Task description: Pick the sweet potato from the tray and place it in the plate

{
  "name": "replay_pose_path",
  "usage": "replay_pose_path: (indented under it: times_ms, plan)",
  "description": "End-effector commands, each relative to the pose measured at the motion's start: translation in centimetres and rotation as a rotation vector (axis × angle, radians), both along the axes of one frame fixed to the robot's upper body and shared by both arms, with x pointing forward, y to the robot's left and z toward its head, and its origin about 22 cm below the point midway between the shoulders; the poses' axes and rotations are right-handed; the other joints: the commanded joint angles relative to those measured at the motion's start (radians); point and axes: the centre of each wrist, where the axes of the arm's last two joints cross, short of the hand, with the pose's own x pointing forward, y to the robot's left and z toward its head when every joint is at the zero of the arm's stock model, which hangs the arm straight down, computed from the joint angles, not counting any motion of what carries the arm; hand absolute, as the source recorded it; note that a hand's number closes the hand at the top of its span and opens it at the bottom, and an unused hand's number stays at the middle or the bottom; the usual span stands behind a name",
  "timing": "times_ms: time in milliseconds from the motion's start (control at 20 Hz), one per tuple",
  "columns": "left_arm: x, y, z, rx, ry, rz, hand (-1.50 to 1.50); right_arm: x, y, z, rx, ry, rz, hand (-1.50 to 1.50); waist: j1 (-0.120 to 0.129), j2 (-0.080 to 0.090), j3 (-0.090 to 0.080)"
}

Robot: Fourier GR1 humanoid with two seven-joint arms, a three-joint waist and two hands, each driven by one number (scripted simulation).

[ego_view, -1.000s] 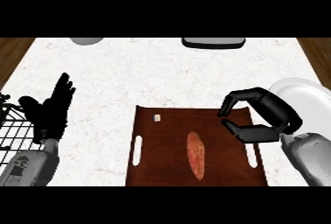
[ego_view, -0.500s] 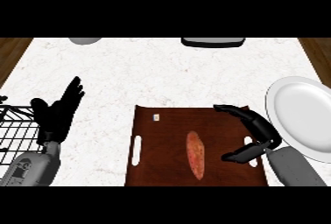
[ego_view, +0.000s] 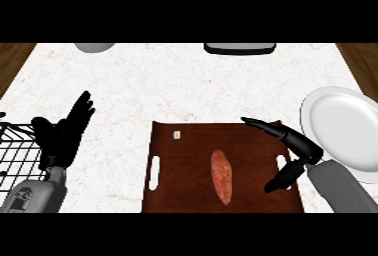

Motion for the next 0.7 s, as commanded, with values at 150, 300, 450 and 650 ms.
replay_pose_path:
  times_ms: [150, 300, 450, 650]
  plan:
    - [1.1, 0.6, 0.1, 0.007, 0.011, -0.004, 0.0, 1.4, 2.7, 2.2, -0.212, 0.018, 0.079, -1.5, -0.005, 0.0, -0.001]
    - [0.6, -0.2, 0.5, 0.003, -0.006, 0.006, 0.0, 1.0, 4.4, 3.1, -0.296, 0.033, 0.11, -1.5, -0.007, -0.002, -0.001]
    - [1.5, -0.6, 0.2, 0.003, -0.007, 0.0, 0.0, 0.0, 3.3, 3.1, -0.383, -0.036, 0.116, -1.5, -0.011, 0.0, -0.001]
    - [1.4, 0.7, 0.5, -0.009, 0.016, 0.007, 0.0, -0.1, 6.2, 3.0, -0.491, -0.058, 0.086, -1.5, -0.005, 0.0, -0.001]
